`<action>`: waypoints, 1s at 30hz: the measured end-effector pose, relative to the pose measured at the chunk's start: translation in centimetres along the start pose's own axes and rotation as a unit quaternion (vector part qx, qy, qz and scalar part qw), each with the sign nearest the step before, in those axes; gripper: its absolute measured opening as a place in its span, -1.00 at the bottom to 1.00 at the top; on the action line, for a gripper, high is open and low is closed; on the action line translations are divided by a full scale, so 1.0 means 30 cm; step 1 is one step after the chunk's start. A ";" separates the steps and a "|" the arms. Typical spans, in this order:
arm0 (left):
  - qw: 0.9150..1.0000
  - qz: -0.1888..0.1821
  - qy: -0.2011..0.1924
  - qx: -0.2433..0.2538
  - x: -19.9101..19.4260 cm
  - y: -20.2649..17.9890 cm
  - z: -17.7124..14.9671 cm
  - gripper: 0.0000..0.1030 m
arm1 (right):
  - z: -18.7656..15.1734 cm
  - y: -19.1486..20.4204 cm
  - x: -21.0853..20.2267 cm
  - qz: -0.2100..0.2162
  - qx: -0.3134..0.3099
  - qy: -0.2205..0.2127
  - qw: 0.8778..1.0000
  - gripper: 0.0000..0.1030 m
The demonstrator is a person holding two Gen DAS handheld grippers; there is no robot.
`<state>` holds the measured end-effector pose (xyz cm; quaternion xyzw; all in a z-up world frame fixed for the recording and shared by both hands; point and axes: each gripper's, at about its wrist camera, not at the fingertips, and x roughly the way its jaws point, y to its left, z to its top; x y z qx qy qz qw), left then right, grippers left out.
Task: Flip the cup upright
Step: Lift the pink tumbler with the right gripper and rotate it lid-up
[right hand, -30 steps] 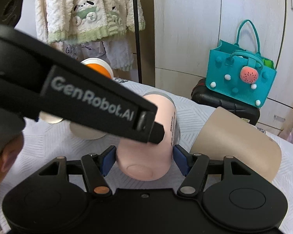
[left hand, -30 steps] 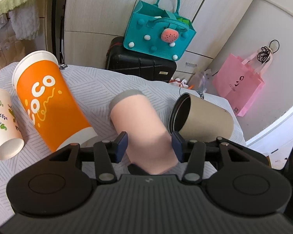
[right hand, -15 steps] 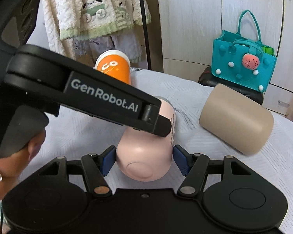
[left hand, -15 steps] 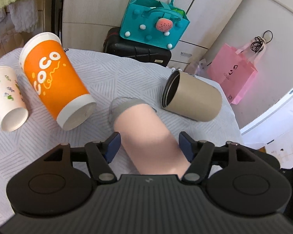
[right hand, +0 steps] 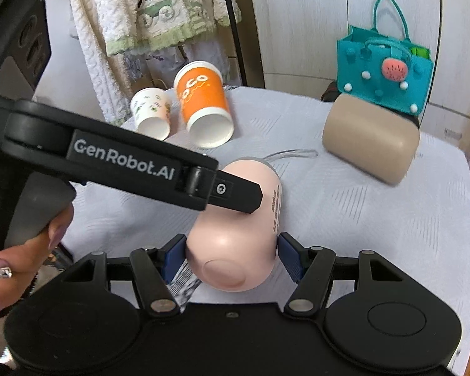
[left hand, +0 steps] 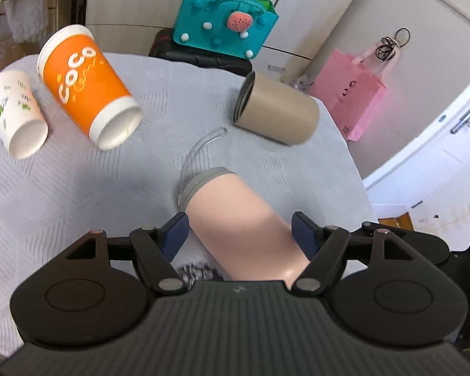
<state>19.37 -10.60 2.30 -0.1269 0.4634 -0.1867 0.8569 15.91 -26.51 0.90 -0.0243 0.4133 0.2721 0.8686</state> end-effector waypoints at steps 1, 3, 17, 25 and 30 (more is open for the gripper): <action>1.000 -0.003 0.002 0.000 -0.008 0.002 -0.012 0.39 | -0.009 0.011 -0.005 -0.001 -0.001 0.001 1.000 0.33; 1.000 -0.009 0.007 -0.002 -0.015 0.002 -0.034 0.39 | -0.026 0.032 -0.014 -0.001 -0.001 0.002 1.000 0.33; 0.999 -0.030 0.032 -0.011 0.007 0.006 -0.131 0.44 | -0.093 0.063 -0.022 0.003 -0.003 0.010 1.000 0.33; 0.998 -0.034 0.044 -0.013 0.054 0.009 -0.154 0.53 | -0.107 0.070 -0.023 -0.015 -0.033 0.031 0.999 0.28; 0.998 -0.037 0.033 -0.024 0.055 0.018 -0.160 0.54 | -0.098 0.069 -0.022 -0.017 -0.035 0.034 0.999 0.28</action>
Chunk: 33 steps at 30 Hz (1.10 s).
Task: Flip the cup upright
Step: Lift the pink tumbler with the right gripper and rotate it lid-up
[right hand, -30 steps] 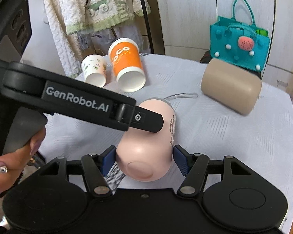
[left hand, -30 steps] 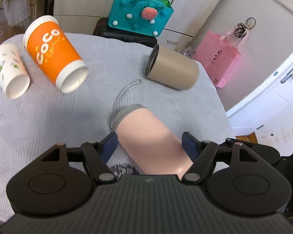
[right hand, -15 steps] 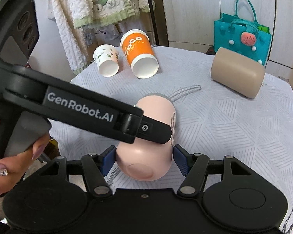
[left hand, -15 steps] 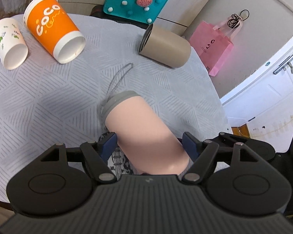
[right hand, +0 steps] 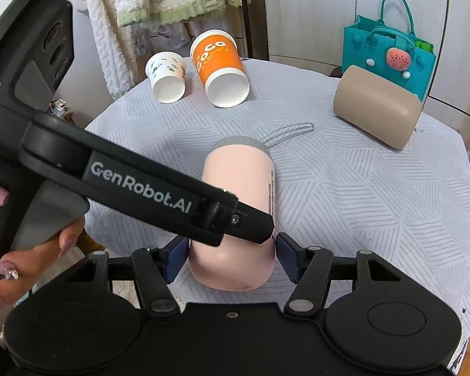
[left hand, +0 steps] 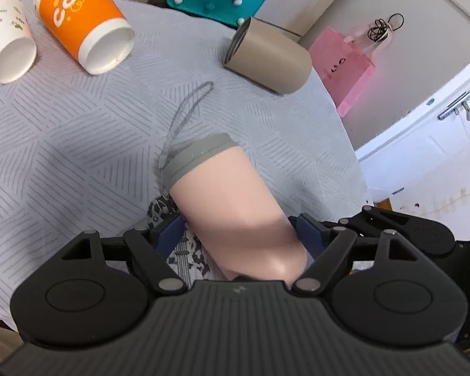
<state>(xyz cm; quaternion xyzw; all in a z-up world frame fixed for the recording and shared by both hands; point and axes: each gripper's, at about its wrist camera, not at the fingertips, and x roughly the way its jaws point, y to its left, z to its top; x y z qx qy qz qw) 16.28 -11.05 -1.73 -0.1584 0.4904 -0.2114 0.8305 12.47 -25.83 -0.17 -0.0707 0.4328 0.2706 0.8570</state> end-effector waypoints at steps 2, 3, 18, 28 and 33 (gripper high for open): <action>1.000 0.002 -0.005 0.002 -0.005 0.004 0.001 0.54 | 0.003 0.003 0.004 0.000 -0.004 0.004 1.000 0.28; 1.000 0.001 -0.006 -0.002 -0.008 0.009 0.002 0.54 | 0.008 0.003 0.006 0.001 -0.007 0.007 1.000 0.28; 0.997 -0.043 -0.002 -0.066 0.019 0.114 0.045 0.48 | 0.141 -0.077 0.095 0.043 0.034 0.088 0.995 0.56; 0.995 -0.082 0.003 -0.061 0.065 0.123 0.046 0.44 | 0.129 -0.061 0.120 0.041 0.027 0.110 0.993 0.35; 0.996 -0.077 -0.001 -0.051 0.065 0.114 0.046 0.43 | 0.131 -0.073 0.121 0.046 0.032 0.110 0.992 0.35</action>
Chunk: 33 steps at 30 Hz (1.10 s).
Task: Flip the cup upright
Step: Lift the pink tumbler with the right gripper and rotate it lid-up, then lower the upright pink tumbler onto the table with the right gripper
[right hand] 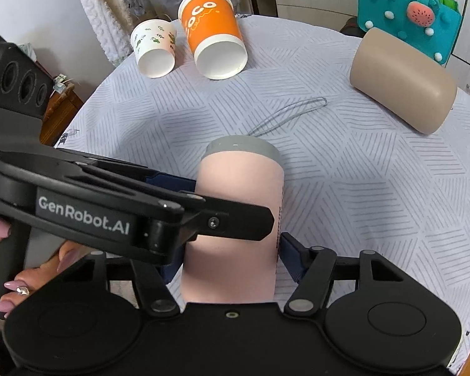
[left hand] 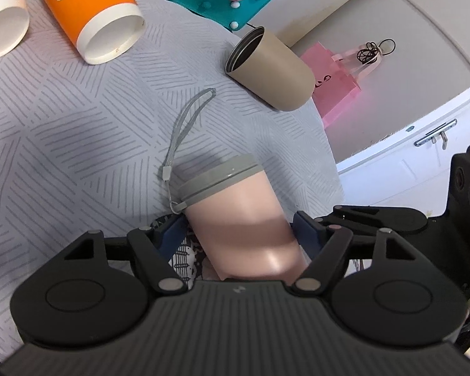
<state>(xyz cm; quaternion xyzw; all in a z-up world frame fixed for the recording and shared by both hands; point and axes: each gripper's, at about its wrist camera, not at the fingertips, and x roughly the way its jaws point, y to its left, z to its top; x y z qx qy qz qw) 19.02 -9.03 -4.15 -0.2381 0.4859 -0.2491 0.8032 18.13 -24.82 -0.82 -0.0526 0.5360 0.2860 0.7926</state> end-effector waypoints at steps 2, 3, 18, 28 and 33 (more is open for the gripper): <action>1.000 0.001 -0.011 0.013 -0.005 -0.008 -0.004 0.43 | -0.005 0.001 -0.001 0.001 0.001 -0.008 1.000 0.35; 1.000 0.002 -0.018 0.022 -0.015 -0.010 -0.010 0.42 | -0.011 0.001 -0.004 0.002 0.001 -0.015 1.000 0.35; 0.965 0.101 -0.168 0.172 -0.247 -0.083 -0.051 0.40 | -0.031 0.105 -0.031 0.037 -0.078 -0.191 0.978 0.35; 0.934 0.119 -0.224 0.252 -0.278 -0.102 -0.129 0.30 | -0.130 0.142 0.055 0.018 -0.096 -0.297 0.950 0.35; 0.931 0.105 -0.235 0.257 -0.266 -0.089 -0.136 0.28 | -0.161 0.165 0.063 -0.033 -0.118 -0.323 0.939 0.35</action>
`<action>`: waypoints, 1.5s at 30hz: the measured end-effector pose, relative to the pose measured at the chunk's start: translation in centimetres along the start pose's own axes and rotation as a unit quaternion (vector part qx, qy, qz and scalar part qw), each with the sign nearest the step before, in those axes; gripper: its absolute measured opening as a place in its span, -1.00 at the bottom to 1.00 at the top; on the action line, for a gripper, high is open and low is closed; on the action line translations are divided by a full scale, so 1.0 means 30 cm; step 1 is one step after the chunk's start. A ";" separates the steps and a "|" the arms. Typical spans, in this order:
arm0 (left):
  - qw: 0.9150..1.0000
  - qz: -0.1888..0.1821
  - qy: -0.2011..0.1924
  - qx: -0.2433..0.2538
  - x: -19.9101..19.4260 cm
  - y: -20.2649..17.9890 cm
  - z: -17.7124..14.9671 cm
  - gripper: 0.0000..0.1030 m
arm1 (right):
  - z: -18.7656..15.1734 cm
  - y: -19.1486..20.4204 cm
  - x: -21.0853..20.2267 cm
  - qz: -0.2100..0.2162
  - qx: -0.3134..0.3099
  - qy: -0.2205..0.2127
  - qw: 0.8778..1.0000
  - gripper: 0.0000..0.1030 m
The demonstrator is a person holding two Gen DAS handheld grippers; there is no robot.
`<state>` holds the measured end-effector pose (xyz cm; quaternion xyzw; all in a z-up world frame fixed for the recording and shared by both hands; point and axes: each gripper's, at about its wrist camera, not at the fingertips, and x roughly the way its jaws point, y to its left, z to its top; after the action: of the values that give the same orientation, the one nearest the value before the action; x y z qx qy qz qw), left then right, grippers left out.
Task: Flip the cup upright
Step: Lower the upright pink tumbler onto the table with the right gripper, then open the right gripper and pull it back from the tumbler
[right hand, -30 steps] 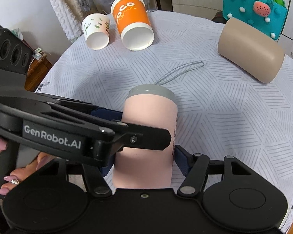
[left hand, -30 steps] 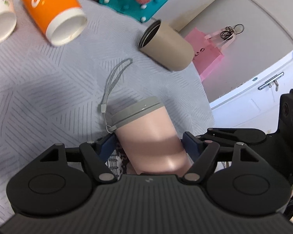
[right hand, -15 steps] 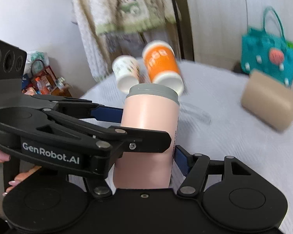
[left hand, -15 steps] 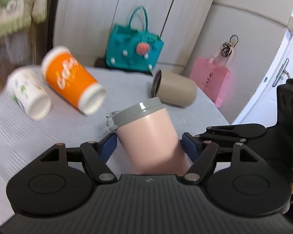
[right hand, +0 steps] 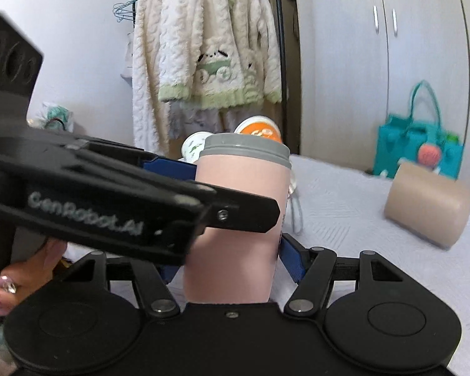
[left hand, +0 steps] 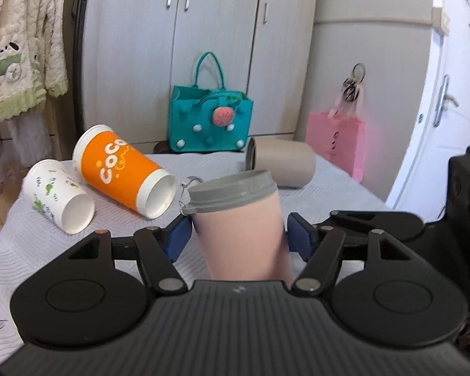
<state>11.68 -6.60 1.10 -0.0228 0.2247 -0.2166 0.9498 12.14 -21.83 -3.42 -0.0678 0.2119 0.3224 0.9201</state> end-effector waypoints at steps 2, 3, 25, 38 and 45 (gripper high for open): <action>1.000 -0.012 -0.008 -0.002 0.003 0.001 -0.001 0.28 | -0.001 -0.010 0.008 -0.006 0.004 -0.004 1.000 0.35; 1.000 -0.017 -0.012 -0.002 0.005 0.003 -0.002 0.28 | 0.000 -0.017 0.012 -0.007 0.009 -0.005 1.000 0.35; 0.999 -0.008 -0.031 -0.031 -0.005 -0.003 -0.033 0.20 | -0.034 0.056 0.029 -0.095 -0.025 -0.031 0.995 0.31; 0.999 -0.034 -0.022 -0.027 -0.008 -0.016 -0.027 0.31 | -0.033 0.052 0.007 -0.104 -0.006 -0.034 0.994 0.36; 0.999 -0.028 -0.001 -0.039 -0.010 -0.010 -0.010 0.42 | -0.020 0.033 0.009 -0.101 0.004 -0.031 0.994 0.38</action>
<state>11.20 -6.74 1.01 -0.0661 0.2314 -0.2340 0.9420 11.51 -21.07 -4.05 -0.0757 0.1769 0.2289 0.9542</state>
